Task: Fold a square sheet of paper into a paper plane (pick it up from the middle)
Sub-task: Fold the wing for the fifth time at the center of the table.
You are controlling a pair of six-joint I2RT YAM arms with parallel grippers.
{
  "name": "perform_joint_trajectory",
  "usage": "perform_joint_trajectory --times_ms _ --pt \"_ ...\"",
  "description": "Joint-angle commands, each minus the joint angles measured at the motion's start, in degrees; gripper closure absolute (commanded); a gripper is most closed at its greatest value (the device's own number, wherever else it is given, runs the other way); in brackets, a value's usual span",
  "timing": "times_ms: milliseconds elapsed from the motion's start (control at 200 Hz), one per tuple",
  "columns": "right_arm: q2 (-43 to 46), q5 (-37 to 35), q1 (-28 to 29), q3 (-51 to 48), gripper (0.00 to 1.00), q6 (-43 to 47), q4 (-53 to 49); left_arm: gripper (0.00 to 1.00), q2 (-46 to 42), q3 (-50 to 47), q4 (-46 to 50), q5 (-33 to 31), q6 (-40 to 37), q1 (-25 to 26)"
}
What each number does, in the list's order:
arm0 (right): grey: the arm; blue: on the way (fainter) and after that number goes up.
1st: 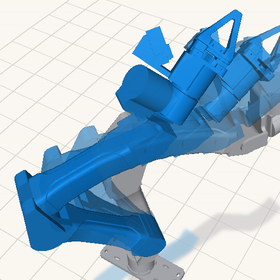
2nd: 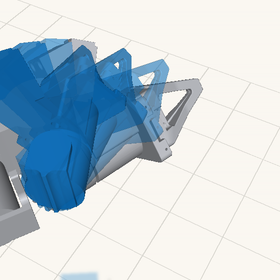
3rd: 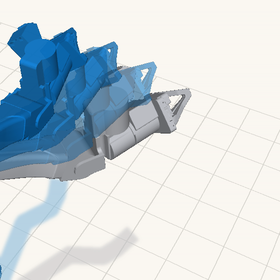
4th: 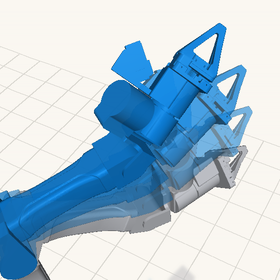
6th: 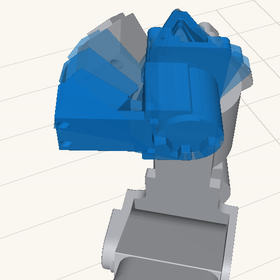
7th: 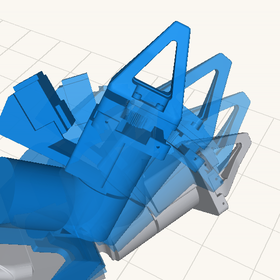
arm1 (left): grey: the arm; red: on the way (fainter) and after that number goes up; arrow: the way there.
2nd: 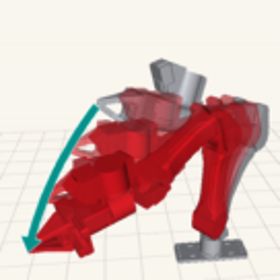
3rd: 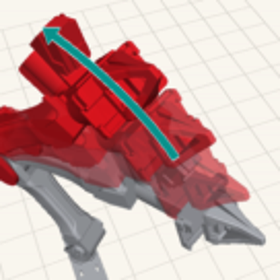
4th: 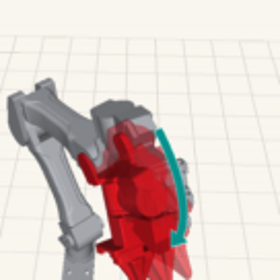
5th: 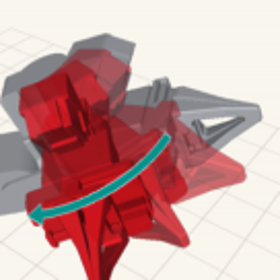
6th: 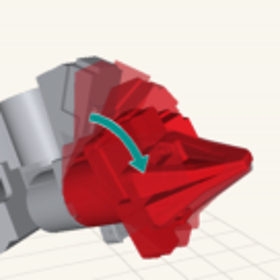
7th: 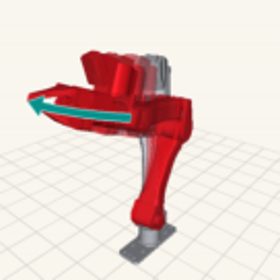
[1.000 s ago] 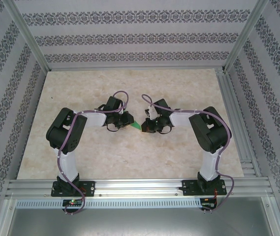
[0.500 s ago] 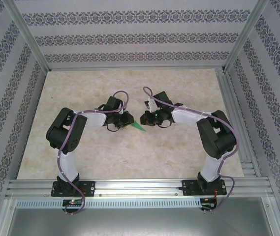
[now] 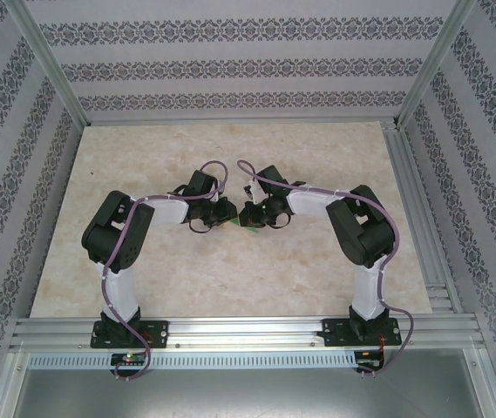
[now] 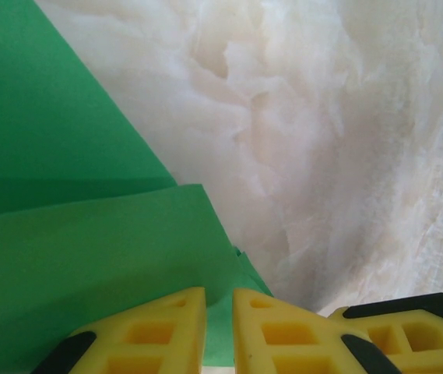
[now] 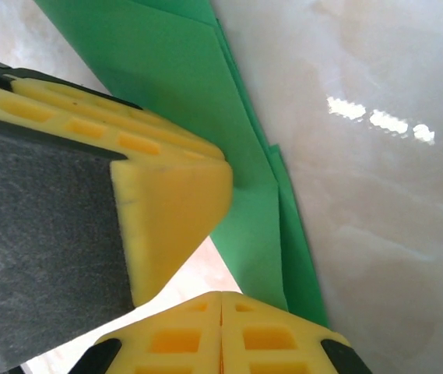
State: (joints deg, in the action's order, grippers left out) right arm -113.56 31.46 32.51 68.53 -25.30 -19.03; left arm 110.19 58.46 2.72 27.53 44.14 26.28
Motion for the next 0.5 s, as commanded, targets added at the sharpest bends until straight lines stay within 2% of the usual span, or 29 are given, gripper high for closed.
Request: perform_joint_trajectory --times_ms 0,210,495 --pt "-1.4 -3.1 -0.1 1.1 0.92 1.6 -2.7 0.81 2.6 -0.3 5.1 -3.9 -0.7 0.0" --pt "-1.8 -4.7 -1.0 -0.3 0.92 2.1 -3.5 0.81 2.5 -0.2 5.3 -4.2 -0.7 0.0" --pt "-1.4 -2.4 -3.1 -5.9 0.93 1.3 -0.4 0.81 2.6 -0.2 5.9 -4.9 -1.1 0.0"
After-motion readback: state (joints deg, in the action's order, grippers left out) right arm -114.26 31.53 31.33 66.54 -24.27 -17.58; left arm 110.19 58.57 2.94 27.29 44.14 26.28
